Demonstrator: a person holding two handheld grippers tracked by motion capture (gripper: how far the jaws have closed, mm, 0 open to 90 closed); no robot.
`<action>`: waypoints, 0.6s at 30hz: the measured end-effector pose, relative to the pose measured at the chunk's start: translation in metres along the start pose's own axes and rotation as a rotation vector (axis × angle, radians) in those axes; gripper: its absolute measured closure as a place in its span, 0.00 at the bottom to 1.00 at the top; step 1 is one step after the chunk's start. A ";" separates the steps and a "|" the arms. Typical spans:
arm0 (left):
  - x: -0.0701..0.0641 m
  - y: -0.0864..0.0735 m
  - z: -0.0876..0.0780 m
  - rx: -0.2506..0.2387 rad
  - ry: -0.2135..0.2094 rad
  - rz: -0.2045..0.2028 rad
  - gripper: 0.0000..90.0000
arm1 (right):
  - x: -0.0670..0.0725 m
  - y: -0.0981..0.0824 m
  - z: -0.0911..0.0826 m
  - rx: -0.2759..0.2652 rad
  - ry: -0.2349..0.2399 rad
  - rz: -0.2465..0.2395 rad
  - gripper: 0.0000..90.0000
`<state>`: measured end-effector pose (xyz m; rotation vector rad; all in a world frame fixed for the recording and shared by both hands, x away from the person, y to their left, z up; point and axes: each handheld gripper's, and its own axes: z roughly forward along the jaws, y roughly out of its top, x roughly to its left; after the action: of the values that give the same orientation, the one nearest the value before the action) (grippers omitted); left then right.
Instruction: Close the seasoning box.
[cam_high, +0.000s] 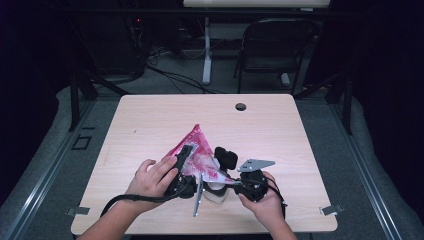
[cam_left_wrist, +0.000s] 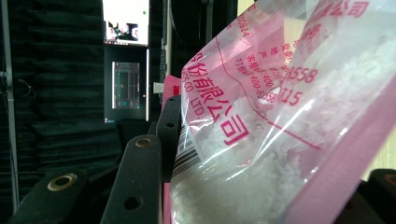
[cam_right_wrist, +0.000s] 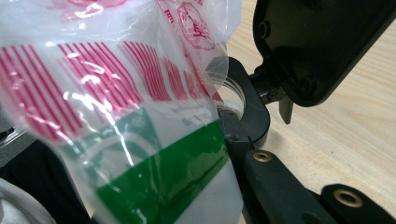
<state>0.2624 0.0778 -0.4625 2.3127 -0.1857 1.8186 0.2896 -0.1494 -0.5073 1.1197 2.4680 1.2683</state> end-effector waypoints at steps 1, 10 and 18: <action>0.000 0.000 0.000 -0.001 -0.001 -0.003 0.72 | 0.000 0.000 0.000 -0.001 0.000 0.000 1.00; 0.000 -0.001 0.001 0.002 -0.006 -0.003 0.72 | 0.000 0.000 -0.001 -0.008 0.001 0.001 1.00; -0.001 -0.001 0.001 0.005 -0.009 -0.009 0.72 | 0.001 0.000 -0.001 -0.017 0.003 0.000 1.00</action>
<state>0.2640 0.0789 -0.4635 2.3223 -0.1723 1.8069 0.2891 -0.1494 -0.5064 1.1147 2.4544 1.2893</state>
